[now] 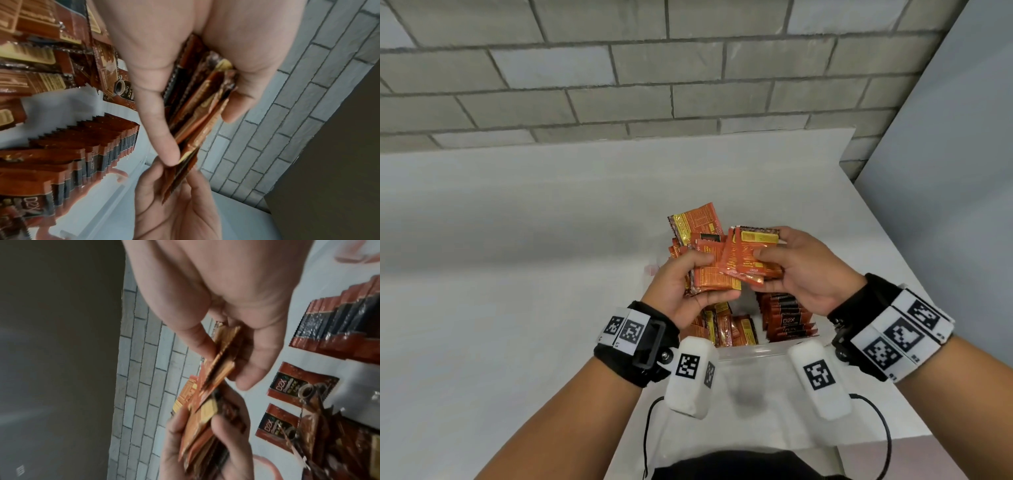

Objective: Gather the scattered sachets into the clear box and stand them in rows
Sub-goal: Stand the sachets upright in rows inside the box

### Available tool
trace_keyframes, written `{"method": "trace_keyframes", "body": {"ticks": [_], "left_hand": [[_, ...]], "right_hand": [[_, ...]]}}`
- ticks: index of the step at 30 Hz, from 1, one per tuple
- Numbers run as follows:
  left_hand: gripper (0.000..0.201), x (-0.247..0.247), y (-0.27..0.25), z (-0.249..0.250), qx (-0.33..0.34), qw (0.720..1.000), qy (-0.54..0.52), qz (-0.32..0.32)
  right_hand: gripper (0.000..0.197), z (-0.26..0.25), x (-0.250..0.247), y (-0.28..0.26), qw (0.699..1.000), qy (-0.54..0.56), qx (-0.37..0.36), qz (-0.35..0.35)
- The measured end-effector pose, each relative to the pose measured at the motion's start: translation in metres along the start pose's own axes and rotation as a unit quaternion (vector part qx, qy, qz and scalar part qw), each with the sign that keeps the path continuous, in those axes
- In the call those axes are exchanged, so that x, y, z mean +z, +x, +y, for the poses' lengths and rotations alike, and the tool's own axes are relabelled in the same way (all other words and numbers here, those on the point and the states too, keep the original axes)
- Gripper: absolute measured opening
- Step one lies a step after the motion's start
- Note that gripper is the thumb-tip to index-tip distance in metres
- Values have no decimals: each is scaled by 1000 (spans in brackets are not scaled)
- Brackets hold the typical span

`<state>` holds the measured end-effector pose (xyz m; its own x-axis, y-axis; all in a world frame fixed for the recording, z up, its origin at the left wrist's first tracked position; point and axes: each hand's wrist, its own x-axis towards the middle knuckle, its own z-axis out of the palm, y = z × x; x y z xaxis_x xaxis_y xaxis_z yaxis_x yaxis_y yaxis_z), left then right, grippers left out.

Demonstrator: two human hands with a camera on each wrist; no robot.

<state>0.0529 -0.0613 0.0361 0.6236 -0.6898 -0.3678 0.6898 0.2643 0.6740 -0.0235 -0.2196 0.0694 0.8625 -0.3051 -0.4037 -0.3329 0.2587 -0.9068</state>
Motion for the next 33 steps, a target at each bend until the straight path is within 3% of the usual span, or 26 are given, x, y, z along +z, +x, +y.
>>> {"method": "trace_keyframes", "body": {"ticks": [5, 9, 15, 33], "left_hand": [[24, -3, 0, 0, -9, 1000, 22, -9], [38, -2, 0, -2, -11, 998, 48, -36], [34, -3, 3, -3, -11, 998, 60, -26], [33, -4, 8, -1, -36, 999, 18, -34]], "right_hand": [[36, -8, -9, -2, 997, -43, -55, -27], [25, -9, -7, -5, 974, -189, -101, -69], [20, -8, -8, -7, 943, -298, -127, -72], [18, 4, -10, 1, 971, -217, -97, -28]]}}
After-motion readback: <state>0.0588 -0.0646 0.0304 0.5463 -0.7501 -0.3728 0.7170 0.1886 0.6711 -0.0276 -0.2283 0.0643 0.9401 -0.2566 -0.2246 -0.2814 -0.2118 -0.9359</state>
